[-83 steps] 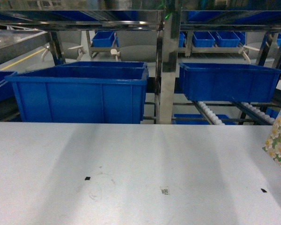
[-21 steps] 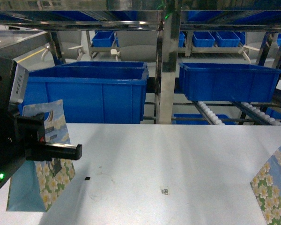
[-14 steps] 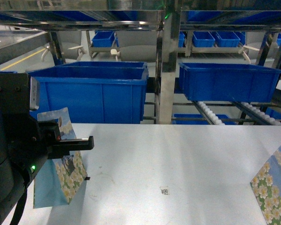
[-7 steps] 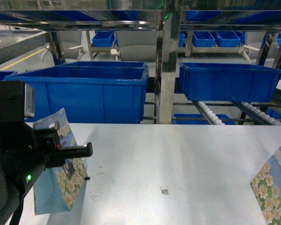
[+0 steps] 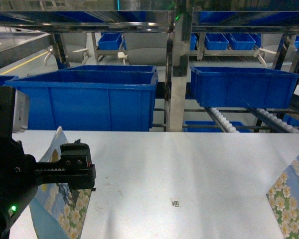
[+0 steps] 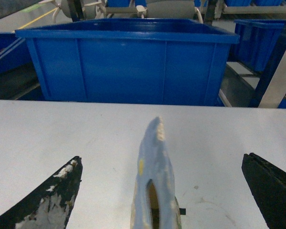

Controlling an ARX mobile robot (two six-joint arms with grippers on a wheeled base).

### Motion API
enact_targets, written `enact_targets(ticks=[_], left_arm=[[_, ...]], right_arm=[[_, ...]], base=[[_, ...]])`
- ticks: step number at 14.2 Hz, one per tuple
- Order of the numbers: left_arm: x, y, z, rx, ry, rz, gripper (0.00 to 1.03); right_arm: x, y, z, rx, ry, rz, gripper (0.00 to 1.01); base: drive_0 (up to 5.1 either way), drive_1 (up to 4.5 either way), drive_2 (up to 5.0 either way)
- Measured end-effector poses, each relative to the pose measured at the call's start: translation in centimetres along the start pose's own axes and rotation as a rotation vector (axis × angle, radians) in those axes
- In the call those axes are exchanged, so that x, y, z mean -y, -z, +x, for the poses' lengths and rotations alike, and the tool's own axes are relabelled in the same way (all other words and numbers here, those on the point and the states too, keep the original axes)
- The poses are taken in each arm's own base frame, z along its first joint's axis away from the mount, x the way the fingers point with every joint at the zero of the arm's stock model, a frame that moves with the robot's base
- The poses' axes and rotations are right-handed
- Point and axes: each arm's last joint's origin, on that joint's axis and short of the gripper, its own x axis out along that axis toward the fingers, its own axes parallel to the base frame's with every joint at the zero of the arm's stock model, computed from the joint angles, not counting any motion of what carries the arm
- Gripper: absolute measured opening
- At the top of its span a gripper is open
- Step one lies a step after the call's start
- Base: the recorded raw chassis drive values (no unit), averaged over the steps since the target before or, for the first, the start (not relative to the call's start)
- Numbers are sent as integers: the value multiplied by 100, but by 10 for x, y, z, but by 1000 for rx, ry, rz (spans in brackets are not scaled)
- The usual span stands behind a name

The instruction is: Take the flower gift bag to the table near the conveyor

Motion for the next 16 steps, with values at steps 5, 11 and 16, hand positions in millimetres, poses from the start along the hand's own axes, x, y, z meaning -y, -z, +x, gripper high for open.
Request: enact_targets(ticks=[5,11,16], left_arm=[[-16,-36,-25,135,48,-61,98],[-63,-69,-88,317,92,-85,98],[-86,-84,-142,433,90,21,98]], right_arm=[[0,0,0,0,0,0,98],[0,0,0,0,0,0,98],[0,0,0,0,0,0,98]], base=[[0,0,0],[0,0,0],[0,0,0]])
